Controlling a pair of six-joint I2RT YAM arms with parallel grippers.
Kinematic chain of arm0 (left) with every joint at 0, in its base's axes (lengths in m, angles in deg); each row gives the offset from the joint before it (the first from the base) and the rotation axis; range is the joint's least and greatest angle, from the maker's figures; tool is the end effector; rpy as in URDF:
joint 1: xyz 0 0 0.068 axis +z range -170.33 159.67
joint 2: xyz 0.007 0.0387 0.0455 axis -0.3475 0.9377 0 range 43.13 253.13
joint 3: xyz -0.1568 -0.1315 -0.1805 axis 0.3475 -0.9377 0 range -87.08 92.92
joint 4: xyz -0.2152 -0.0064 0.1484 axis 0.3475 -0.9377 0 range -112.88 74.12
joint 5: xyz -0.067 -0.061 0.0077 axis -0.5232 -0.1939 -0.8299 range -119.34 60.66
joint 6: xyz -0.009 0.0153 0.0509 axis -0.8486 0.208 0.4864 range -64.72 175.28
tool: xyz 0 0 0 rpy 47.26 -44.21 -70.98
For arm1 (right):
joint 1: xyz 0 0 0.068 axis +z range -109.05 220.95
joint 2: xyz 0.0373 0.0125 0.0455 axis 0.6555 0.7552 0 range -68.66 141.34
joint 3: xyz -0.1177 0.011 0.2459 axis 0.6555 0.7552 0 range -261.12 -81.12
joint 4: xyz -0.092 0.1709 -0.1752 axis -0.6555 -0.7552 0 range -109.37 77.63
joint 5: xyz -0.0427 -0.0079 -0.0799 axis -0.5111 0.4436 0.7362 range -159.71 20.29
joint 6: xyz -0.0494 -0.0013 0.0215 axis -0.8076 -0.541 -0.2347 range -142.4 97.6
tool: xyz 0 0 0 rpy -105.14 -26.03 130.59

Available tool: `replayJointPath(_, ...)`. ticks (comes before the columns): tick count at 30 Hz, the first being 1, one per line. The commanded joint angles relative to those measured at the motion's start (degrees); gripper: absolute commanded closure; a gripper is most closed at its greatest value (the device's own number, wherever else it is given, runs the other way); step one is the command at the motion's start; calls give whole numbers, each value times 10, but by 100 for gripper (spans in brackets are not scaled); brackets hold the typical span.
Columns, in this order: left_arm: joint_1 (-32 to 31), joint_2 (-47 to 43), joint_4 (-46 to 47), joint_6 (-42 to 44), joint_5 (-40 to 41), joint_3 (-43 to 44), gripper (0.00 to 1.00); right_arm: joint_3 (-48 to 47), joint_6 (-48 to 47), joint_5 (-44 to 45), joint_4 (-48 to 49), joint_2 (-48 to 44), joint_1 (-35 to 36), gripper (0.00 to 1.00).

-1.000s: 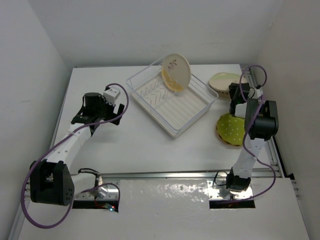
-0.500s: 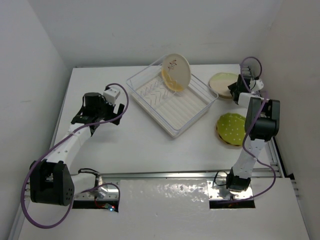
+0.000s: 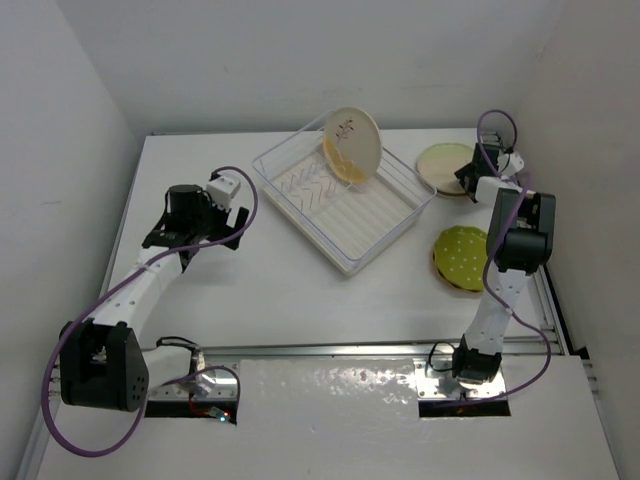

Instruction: Unload the plates from the dish rack

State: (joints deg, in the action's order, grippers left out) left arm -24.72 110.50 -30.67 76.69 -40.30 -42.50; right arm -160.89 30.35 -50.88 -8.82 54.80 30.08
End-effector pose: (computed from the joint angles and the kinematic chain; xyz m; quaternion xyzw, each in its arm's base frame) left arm 0.2527 -0.0262 0.2512 0.2404 0.8612 -0.0197 0.4474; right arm 0.4559 -0.0995 0.1385 0.5302 0.7239 0.0100 0.4414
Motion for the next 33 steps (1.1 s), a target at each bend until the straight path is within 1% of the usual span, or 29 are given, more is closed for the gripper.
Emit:
replayJointPath(1,6,-7,25,6,-2,17,4,-35,-23,-20,7,3,2,44)
replayJointPath(5,6,-7,24,4,-1,15,4,-30,-41,-5,-13,-15,2,41)
replayJointPath(8,6,-6,24,7,0,14,4,-31,-53,28,-54,-37,2,36)
replayJointPath(10,6,-6,26,7,-1,14,4,-28,-70,38,-61,-50,2,32)
replayJointPath(15,6,0,33,7,-6,17,3,-34,-102,38,-68,-66,2,31)
replayJointPath(16,6,0,34,9,-6,18,3,-32,-121,29,-61,-69,2,34)
replayJointPath(17,6,1,34,9,-6,18,3,-32,-140,-3,-52,-78,3,35)
replayJointPath(18,6,0,34,9,-6,19,3,-35,-184,-18,-41,-83,11,37)
replayJointPath(19,6,1,33,10,-6,20,3,-36,-209,-27,-38,-92,18,37)
replayJointPath(20,6,0,30,10,-6,21,3,-33,-240,-38,-20,-102,26,39)
replayJointPath(21,6,0,29,9,-5,21,3,-14,-267,-61,19,-135,44,40)
replayJointPath(22,6,0,27,7,-4,22,3,0,-314,-77,47,-155,52,41)
replayJointPath(23,6,1,24,7,-6,23,3,34,-329,-113,110,-197,63,41)
replayJointPath(24,6,0,23,6,-6,23,3,49,-331,-132,139,-217,62,41)
replayJointPath(26,6,0,23,5,-8,22,3,60,-287,-179,188,-244,60,40)
replayJointPath(27,6,-1,26,3,-7,20,3,45,-284,-260,203,-250,59,39)
replayJointPath(28,5,-1,28,2,-8,18,3,22,-292,-314,188,-243,60,37)
replayJointPath(29,5,-2,34,0,-8,15,3,-46,-302,-369,164,-232,74,37)
replayJointPath(30,5,-1,37,-1,-8,14,3,-87,-320,-418,87,-216,88,37)
replayJointPath(31,5,-1,40,-3,-10,11,3,-128,-405,-474,21,-179,103,36)
replayJointPath(32,5,-2,46,-4,-12,10,3,-219,-463,-471,-51,-158,155,35)
replayJointPath(33,5,-2,47,-4,-13,10,3,-263,-546,-464,-184,-115,172,31)
